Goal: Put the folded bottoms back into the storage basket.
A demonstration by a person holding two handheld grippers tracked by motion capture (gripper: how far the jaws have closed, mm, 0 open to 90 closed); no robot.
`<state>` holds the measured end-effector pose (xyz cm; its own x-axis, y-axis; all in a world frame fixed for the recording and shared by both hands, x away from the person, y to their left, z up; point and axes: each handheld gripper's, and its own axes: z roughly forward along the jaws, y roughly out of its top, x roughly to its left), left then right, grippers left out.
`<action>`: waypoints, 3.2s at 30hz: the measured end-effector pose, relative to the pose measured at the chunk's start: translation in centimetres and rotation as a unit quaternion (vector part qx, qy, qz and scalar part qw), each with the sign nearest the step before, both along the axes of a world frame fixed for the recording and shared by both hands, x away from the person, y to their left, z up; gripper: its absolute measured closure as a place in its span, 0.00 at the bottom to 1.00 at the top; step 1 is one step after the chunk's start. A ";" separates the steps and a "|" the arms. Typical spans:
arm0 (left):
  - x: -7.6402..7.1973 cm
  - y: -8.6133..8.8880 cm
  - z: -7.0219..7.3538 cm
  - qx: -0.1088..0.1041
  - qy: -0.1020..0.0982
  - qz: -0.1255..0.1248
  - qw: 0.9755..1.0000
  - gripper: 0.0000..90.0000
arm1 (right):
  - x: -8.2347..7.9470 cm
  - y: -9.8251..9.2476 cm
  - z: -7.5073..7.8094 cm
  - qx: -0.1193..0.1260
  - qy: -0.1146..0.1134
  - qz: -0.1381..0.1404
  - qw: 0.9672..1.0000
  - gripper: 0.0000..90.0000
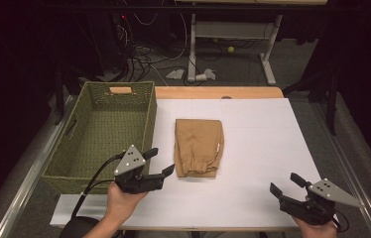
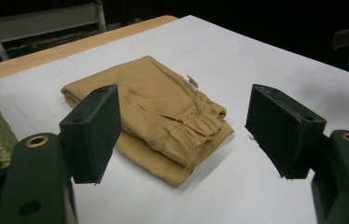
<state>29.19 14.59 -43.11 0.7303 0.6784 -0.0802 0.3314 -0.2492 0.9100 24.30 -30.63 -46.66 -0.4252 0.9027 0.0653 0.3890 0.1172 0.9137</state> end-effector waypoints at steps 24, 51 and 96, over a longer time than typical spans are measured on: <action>1.1 -2.7 -0.1 0.012 0.012 -0.020 1.000 0.26 | 0.0 0.0 0.0 0.000 0.001 0.005 1.000 0.24; 2.7 -6.7 0.2 0.010 0.036 -0.015 0.999 0.26 | 1.1 0.6 0.0 0.002 -0.001 0.028 1.000 0.24; 13.7 -8.7 -1.7 0.100 0.210 0.101 0.967 0.20 | 1.2 0.8 0.0 0.001 0.002 0.036 0.999 0.24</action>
<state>42.93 5.85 -44.81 0.5122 0.8369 -0.1930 0.7223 -0.2982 0.6239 25.53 -29.87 -46.67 -0.4887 0.8697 0.0694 0.3832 0.1425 0.9126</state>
